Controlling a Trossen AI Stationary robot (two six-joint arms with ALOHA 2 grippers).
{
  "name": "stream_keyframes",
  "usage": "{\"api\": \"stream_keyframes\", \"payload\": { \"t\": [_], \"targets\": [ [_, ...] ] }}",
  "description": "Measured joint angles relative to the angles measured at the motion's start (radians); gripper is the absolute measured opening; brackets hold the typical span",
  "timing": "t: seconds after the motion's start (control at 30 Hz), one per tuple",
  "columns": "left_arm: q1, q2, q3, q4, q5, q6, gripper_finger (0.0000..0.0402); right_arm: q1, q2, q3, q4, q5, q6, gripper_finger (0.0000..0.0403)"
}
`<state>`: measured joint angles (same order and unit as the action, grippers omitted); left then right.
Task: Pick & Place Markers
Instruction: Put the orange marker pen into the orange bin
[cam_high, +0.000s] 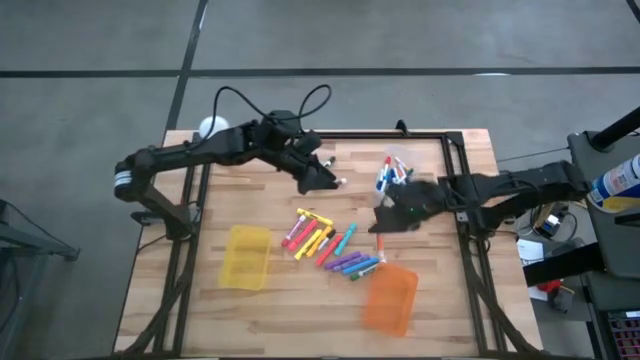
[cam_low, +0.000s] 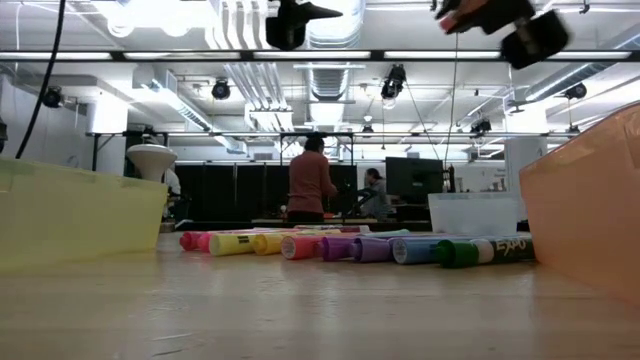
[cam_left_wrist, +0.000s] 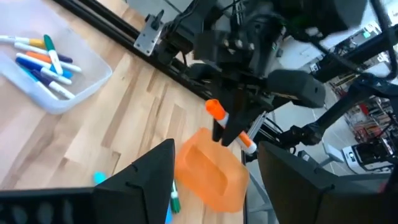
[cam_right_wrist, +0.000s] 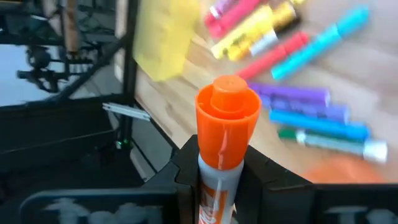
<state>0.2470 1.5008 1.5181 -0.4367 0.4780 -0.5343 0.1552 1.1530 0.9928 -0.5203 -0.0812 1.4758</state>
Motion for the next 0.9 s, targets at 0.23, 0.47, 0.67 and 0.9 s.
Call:
{"api": "stream_keyframes", "payload": {
  "t": [0.23,0.47,0.67,0.9],
  "targets": [
    [0.0,-0.013,0.0,-0.008,0.0,0.011,0.0222,0.239,0.03,0.0,-0.088,0.165,0.275,0.005],
    [0.0,-0.013,0.0,-0.008,-0.005,0.039,0.0222,0.427,0.172,0.0,-0.083,0.22,0.535,0.005],
    [0.0,-0.013,0.0,-0.008,-0.004,0.044,0.0222,0.5,0.335,0.0,-0.057,0.214,0.648,0.005],
    [0.0,-0.013,0.0,-0.014,-0.004,0.043,0.0222,0.516,0.451,0.002,-0.01,0.19,0.707,0.0052]
  ]
}}
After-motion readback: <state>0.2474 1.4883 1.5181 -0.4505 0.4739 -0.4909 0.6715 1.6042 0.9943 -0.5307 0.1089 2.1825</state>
